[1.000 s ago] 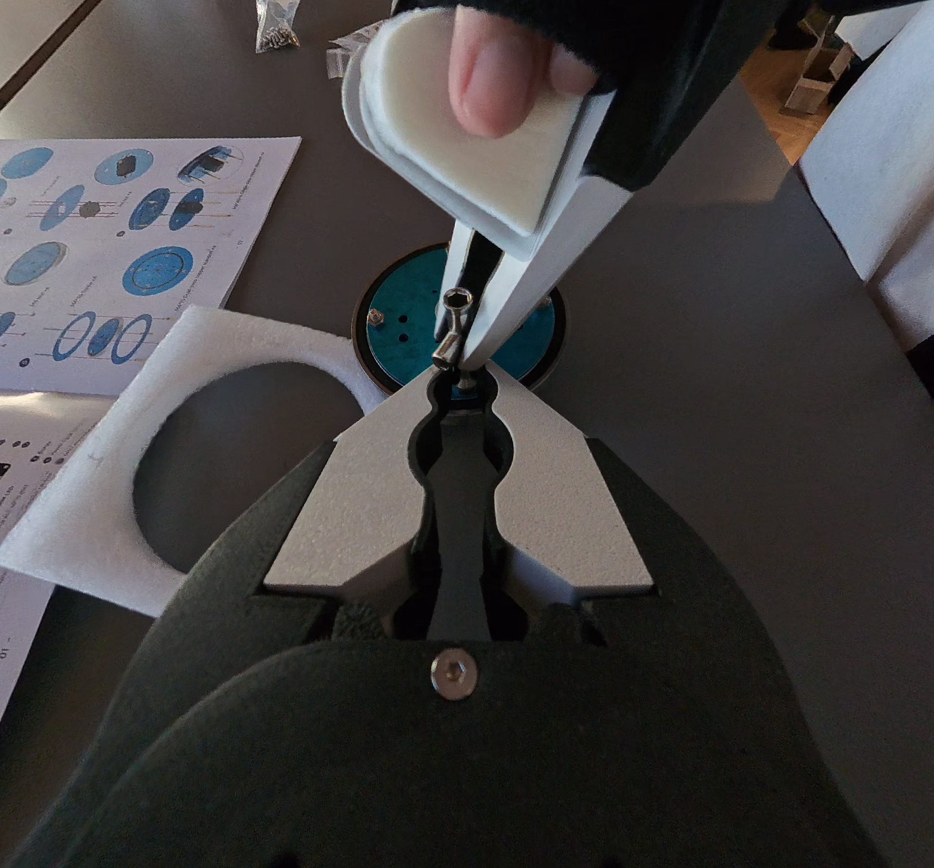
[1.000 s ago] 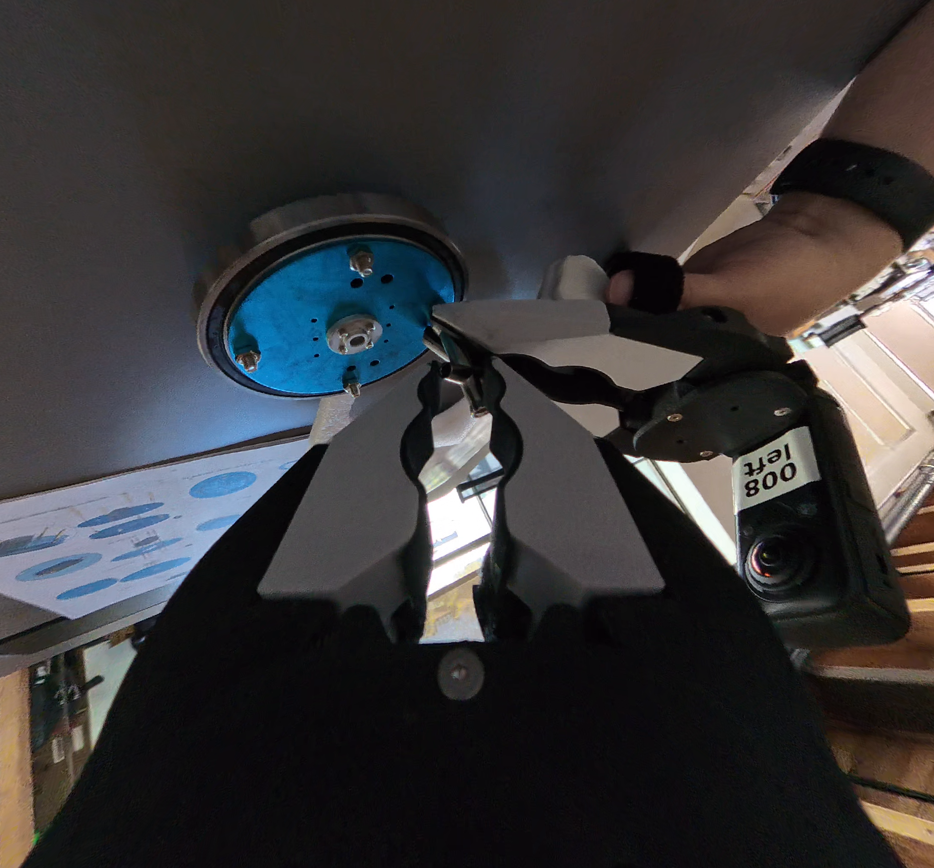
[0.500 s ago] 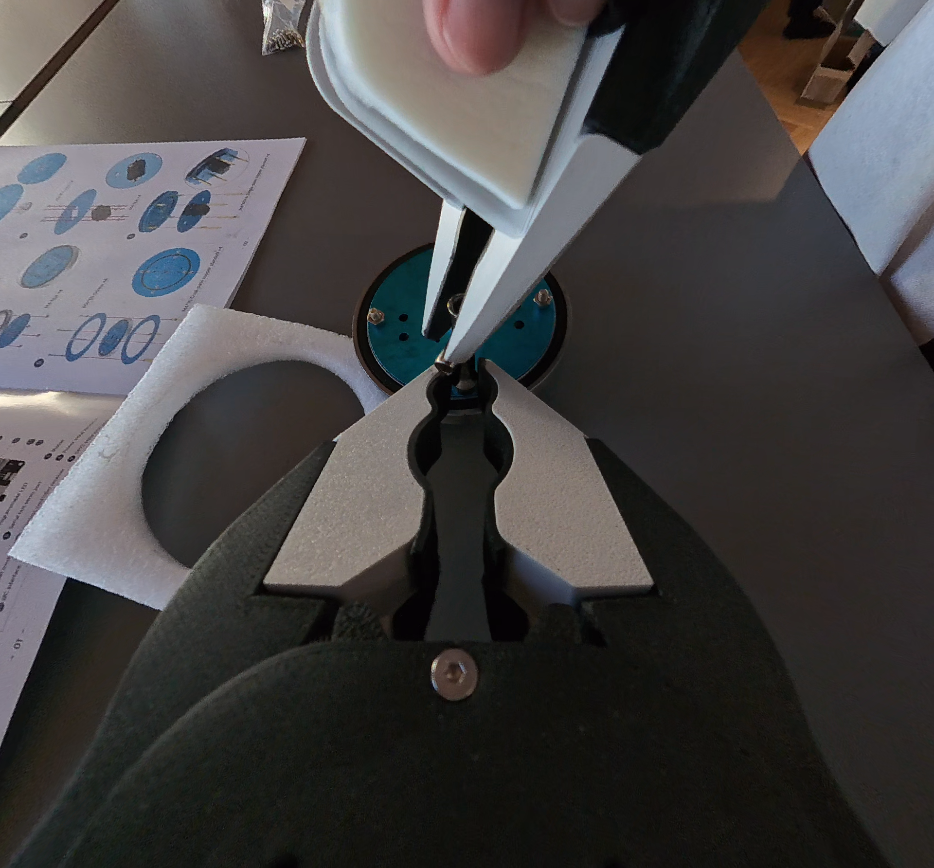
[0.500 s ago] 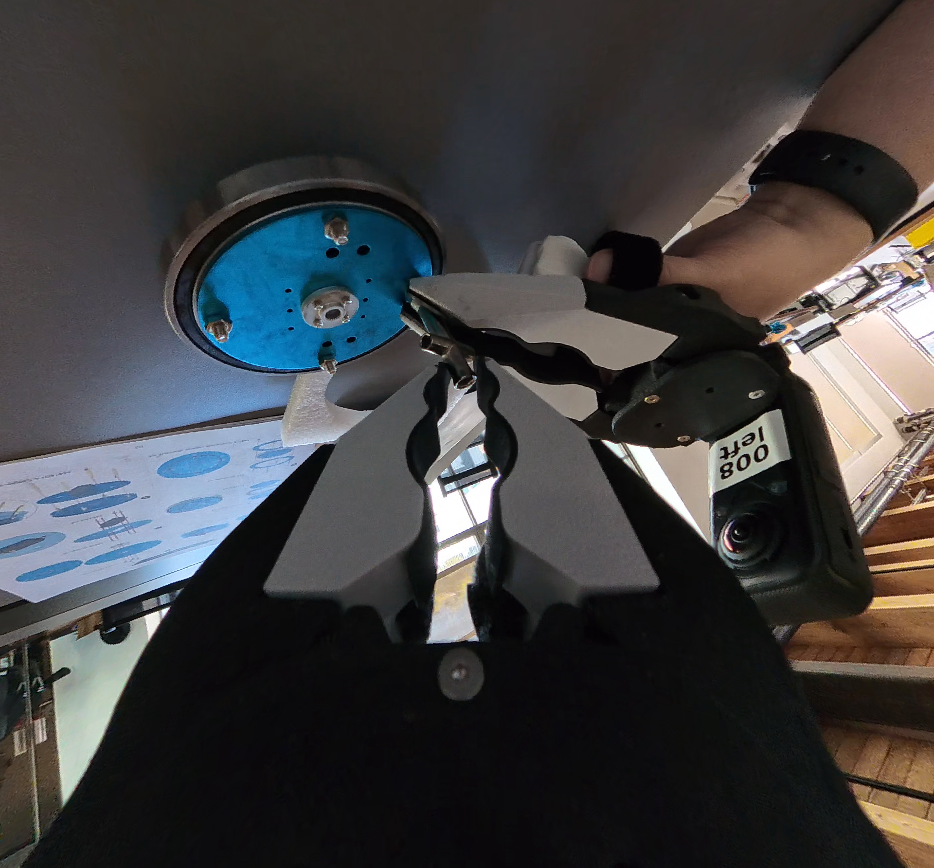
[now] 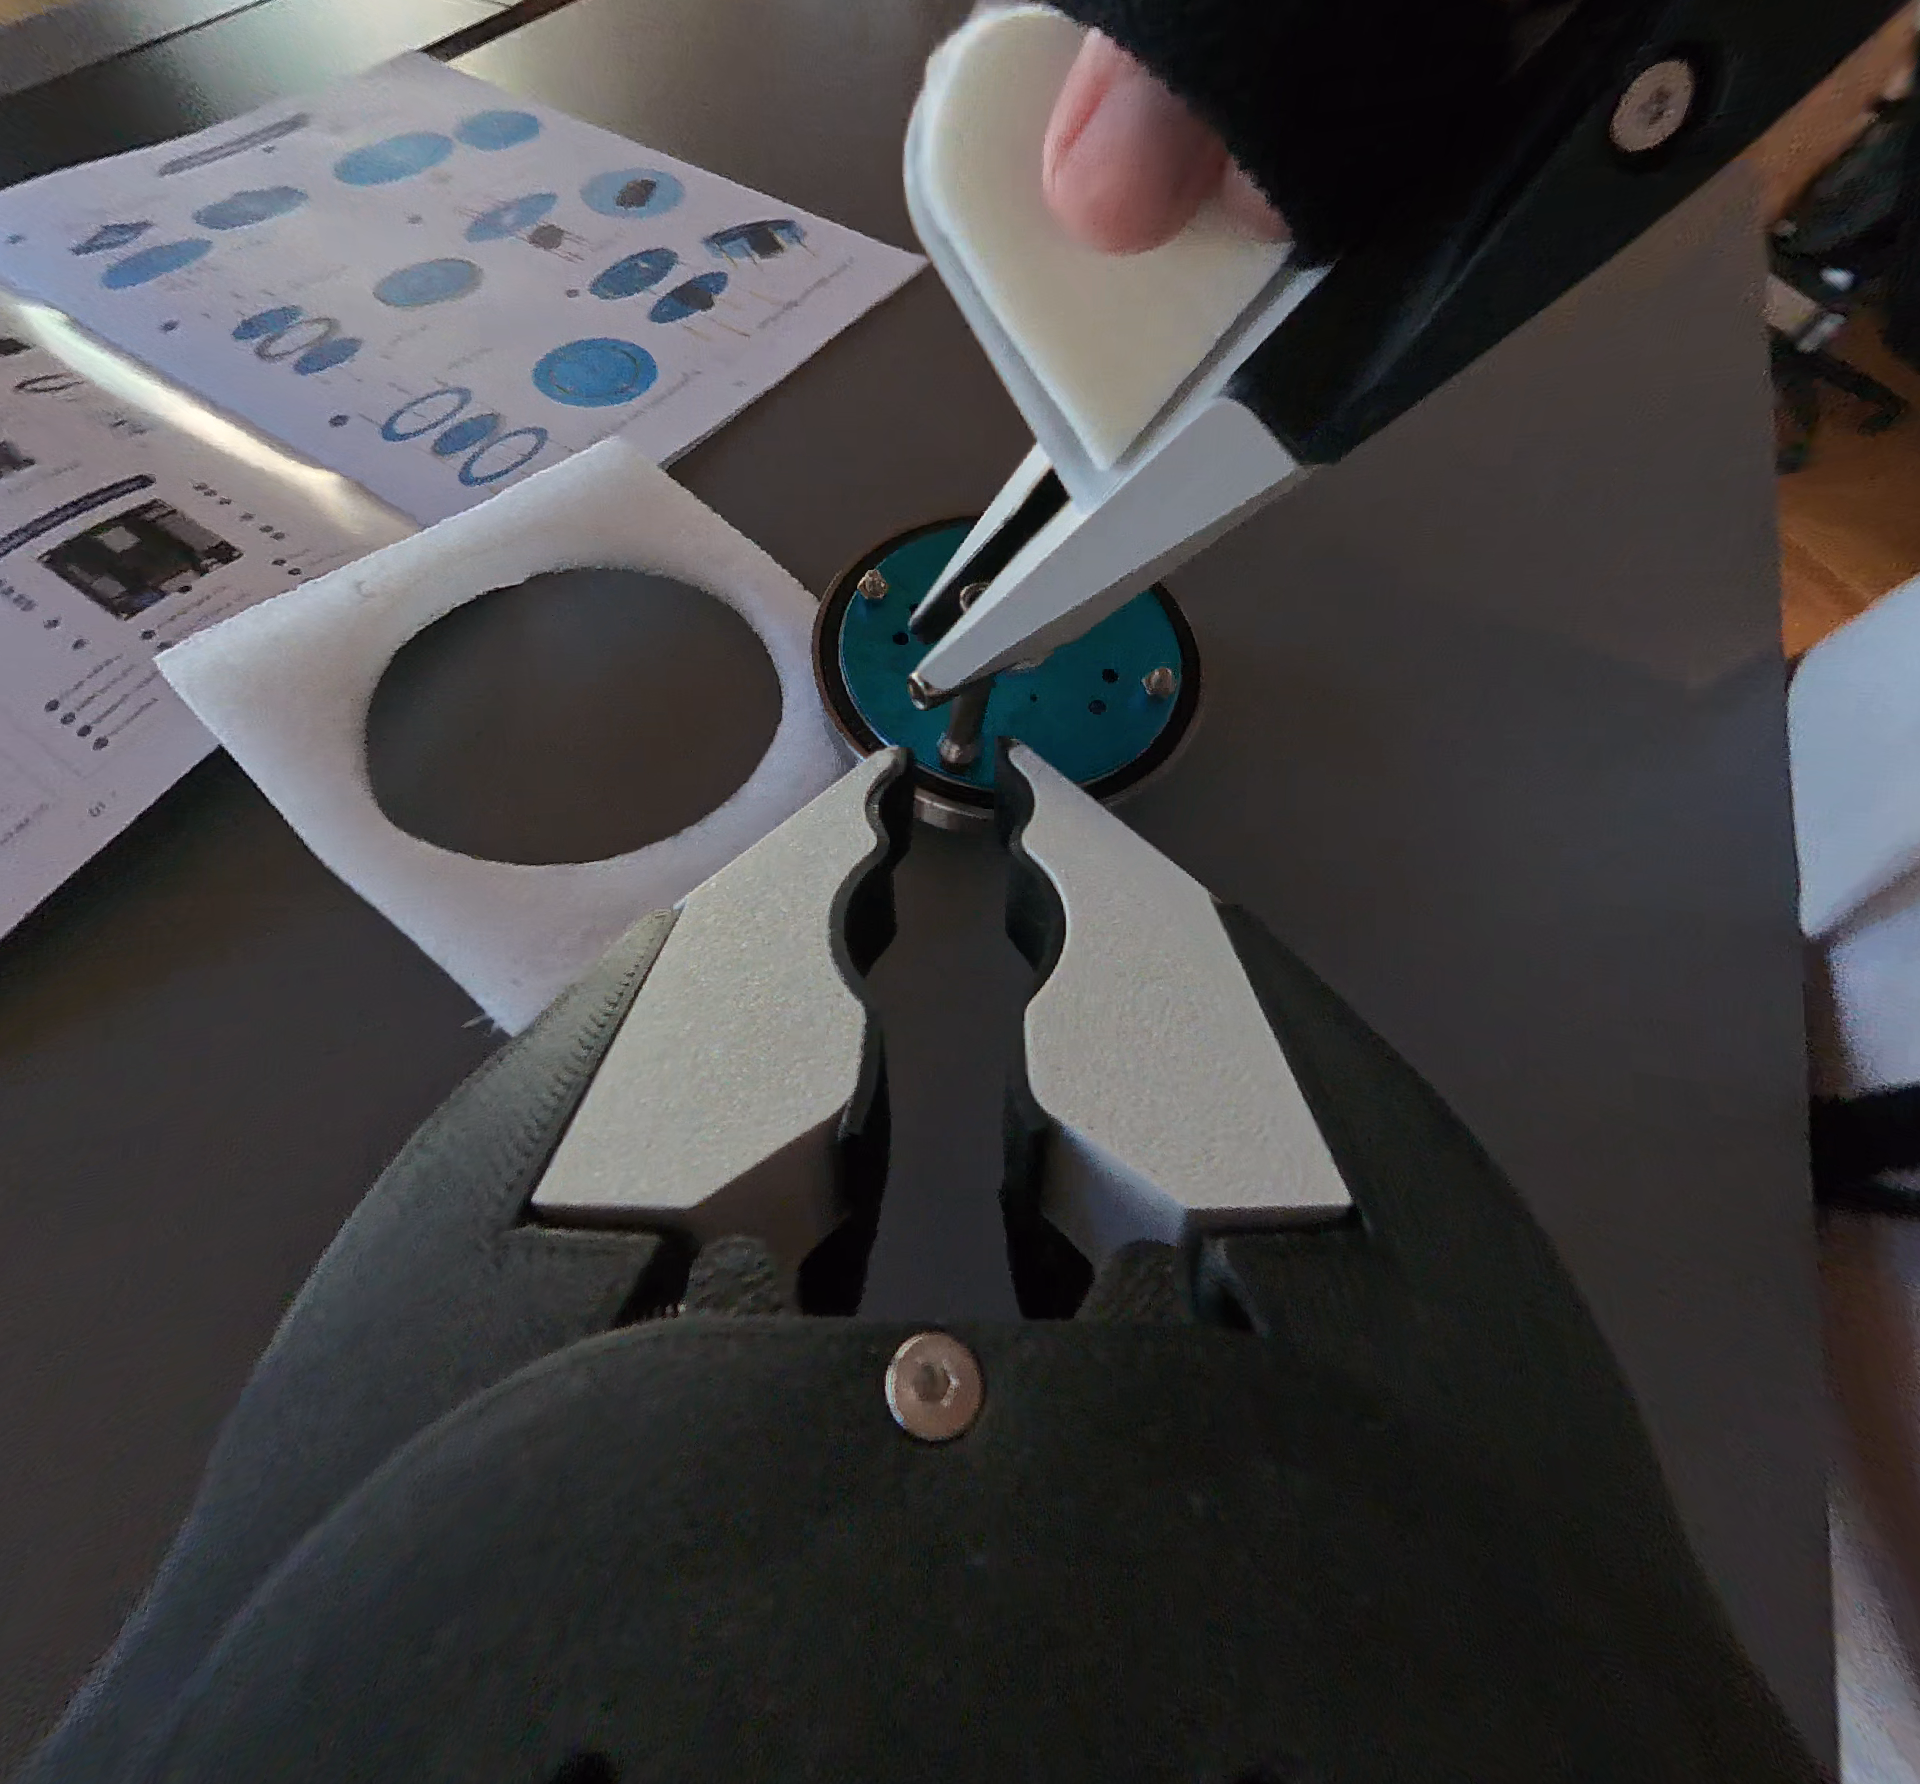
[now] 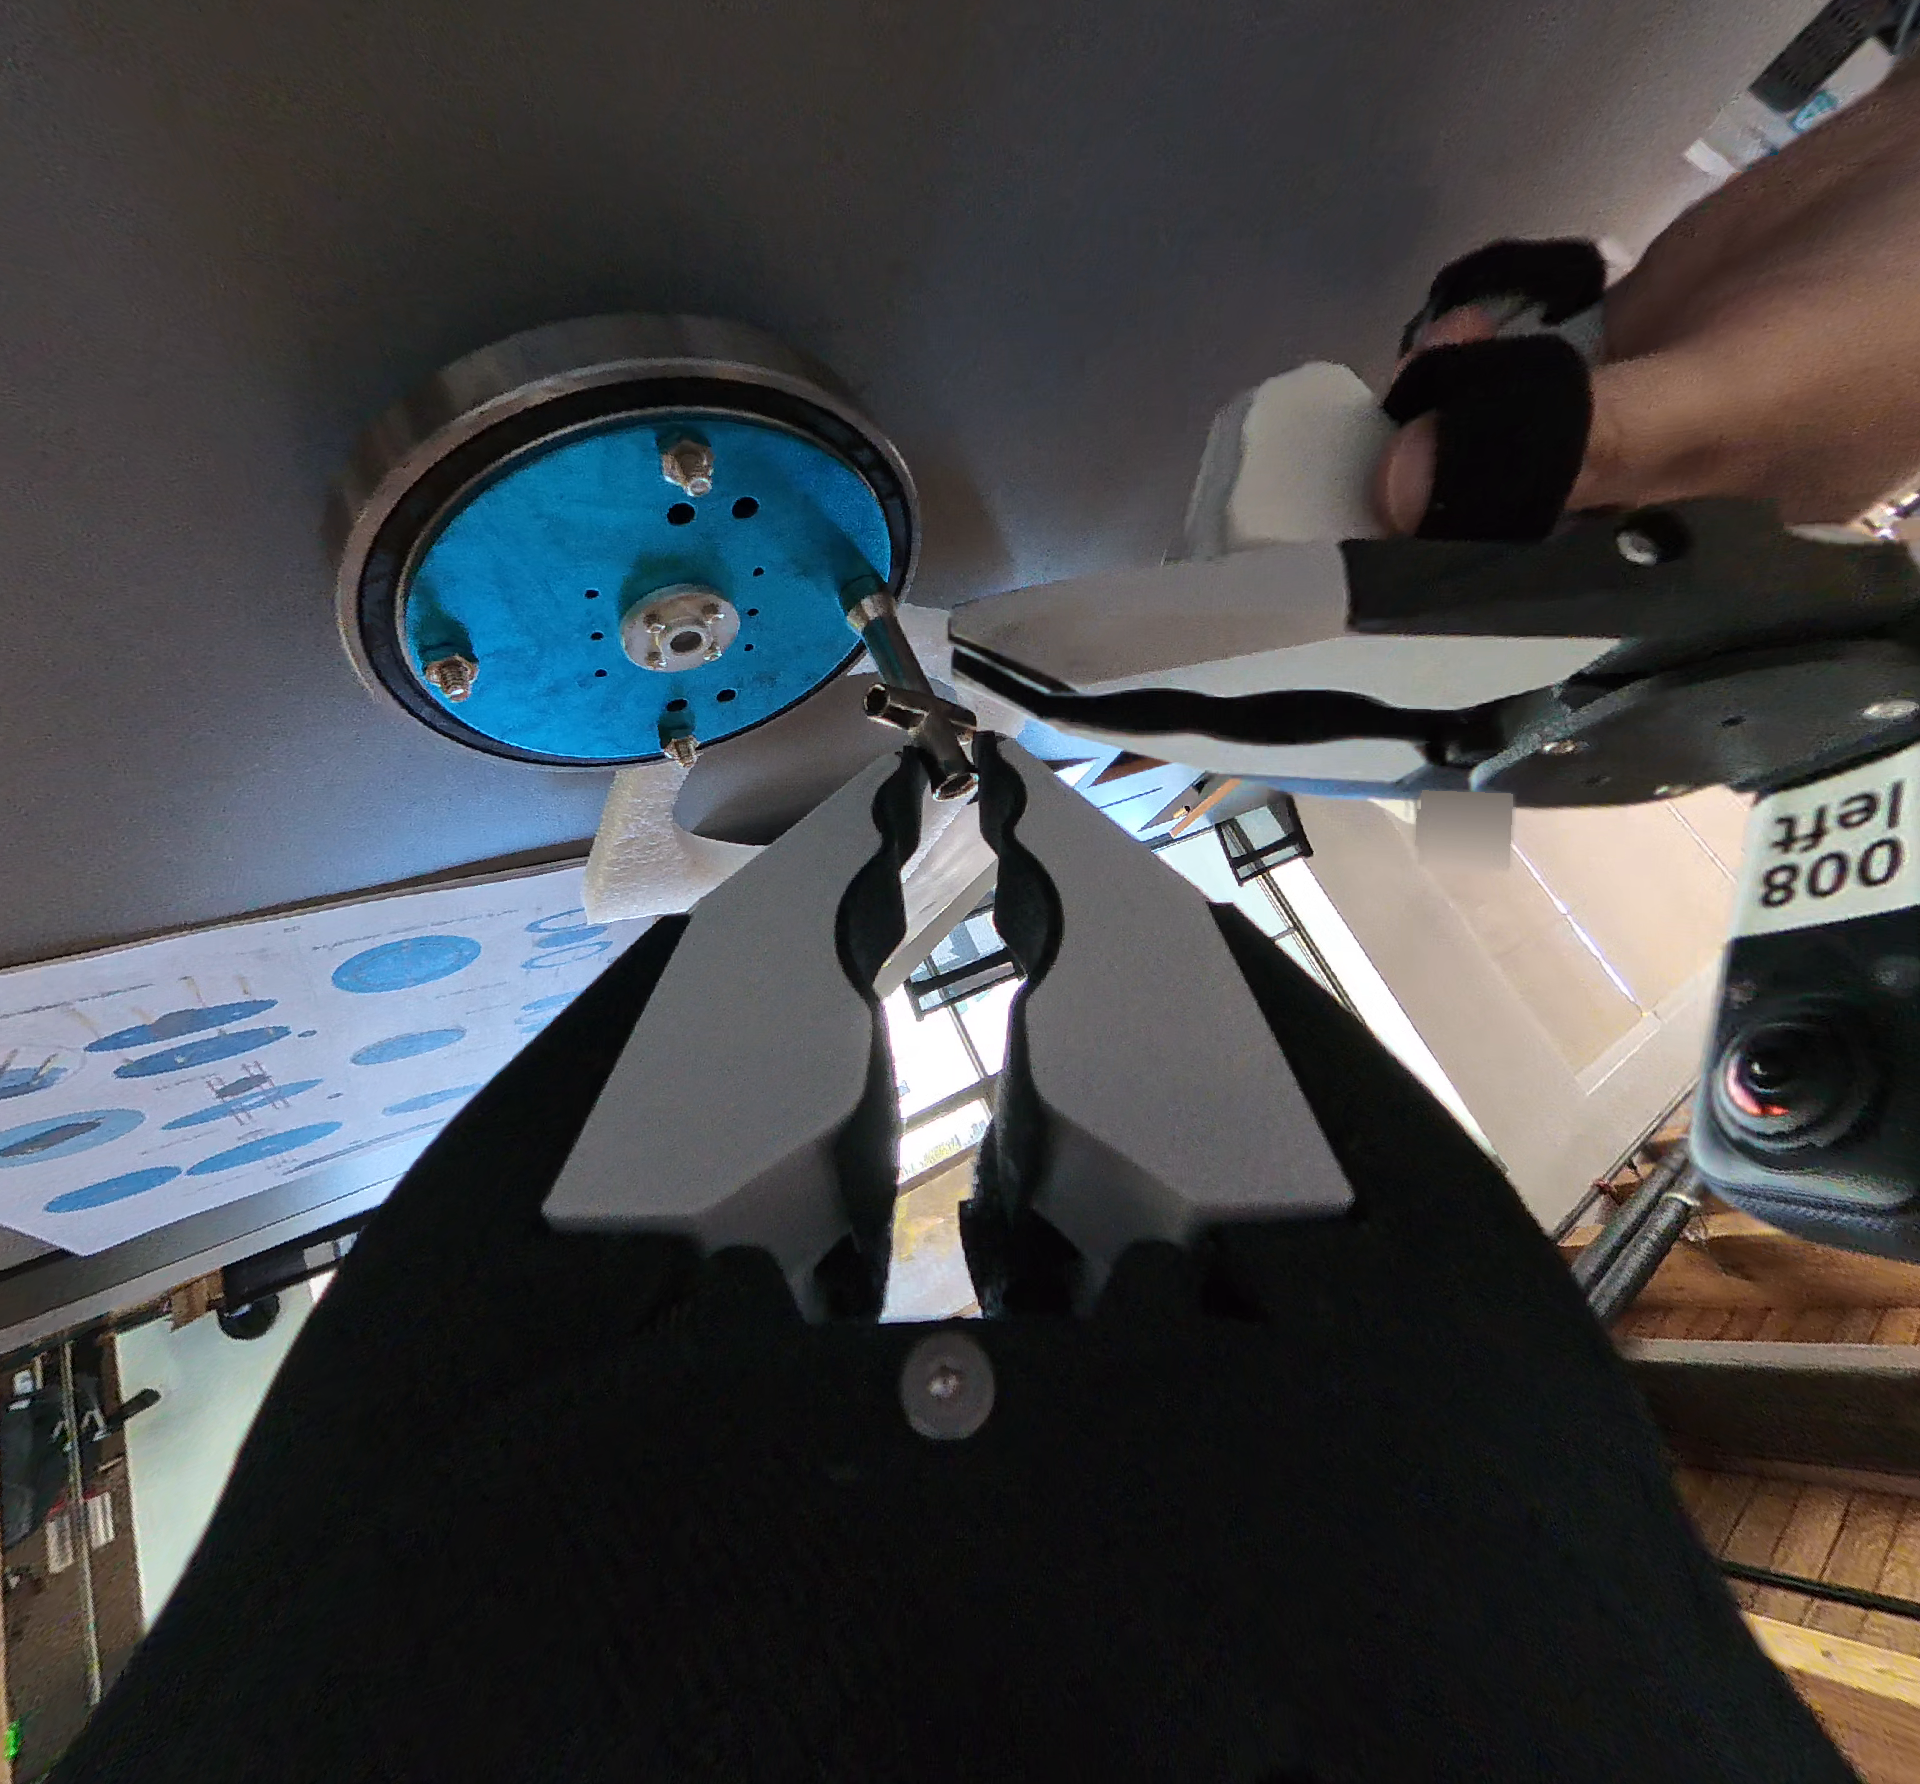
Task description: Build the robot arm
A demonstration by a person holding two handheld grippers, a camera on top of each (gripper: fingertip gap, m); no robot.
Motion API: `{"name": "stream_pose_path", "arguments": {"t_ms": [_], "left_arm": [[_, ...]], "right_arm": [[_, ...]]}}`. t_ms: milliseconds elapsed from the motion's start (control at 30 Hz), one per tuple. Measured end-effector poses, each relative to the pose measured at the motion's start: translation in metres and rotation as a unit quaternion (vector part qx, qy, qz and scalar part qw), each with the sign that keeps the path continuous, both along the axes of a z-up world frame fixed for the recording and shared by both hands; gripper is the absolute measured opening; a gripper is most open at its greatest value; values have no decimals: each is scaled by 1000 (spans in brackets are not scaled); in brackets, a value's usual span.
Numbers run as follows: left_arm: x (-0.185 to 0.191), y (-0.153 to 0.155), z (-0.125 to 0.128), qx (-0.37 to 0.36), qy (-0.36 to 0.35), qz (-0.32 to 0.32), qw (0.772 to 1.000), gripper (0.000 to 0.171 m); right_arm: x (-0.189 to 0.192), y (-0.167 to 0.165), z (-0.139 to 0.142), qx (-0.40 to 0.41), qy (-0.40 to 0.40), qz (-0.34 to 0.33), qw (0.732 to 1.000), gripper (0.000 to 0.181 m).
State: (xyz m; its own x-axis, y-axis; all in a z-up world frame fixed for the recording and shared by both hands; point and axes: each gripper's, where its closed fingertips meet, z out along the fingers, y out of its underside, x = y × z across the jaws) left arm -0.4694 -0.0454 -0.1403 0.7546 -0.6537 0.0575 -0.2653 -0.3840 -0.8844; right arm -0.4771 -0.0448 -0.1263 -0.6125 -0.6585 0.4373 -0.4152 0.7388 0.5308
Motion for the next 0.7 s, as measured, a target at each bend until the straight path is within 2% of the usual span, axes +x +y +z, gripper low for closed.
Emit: {"name": "stream_pose_path", "arguments": {"t_ms": [100, 167, 267, 300, 367, 500, 600, 700], "left_arm": [[-2, 5, -12, -15, 12, 52, 998, 7], [3, 6, -12, -20, -2, 56, 998, 0], [1, 11, -1, 15, -19, 91, 996, 1], [0, 11, -2, 11, -14, 102, 995, 4], [4, 8, 0, 8, -30, 103, 994, 0], [11, -1, 3, -4, -71, 110, 991, 11], [12, 5, 8, 25, -57, 148, 987, 15], [5, 13, -2, 18, -4, 206, 978, 16]], "right_arm": [[1, 0, 0, 0, 3, 5, 1000, 9], [0, 1, 0, 2, 5, 4, 1000, 9], [0, 1, 0, -4, 7, 10, 1000, 9], [1, 0, 0, -4, 8, 12, 1000, 9], [2, 0, 0, -4, 6, 15, 1000, 9], [1, 1, 0, -4, 6, 16, 1000, 9], [1, 2, 0, -2, 5, 16, 1000, 9], [2, 3, 0, -2, 3, 15, 1000, 9]]}}
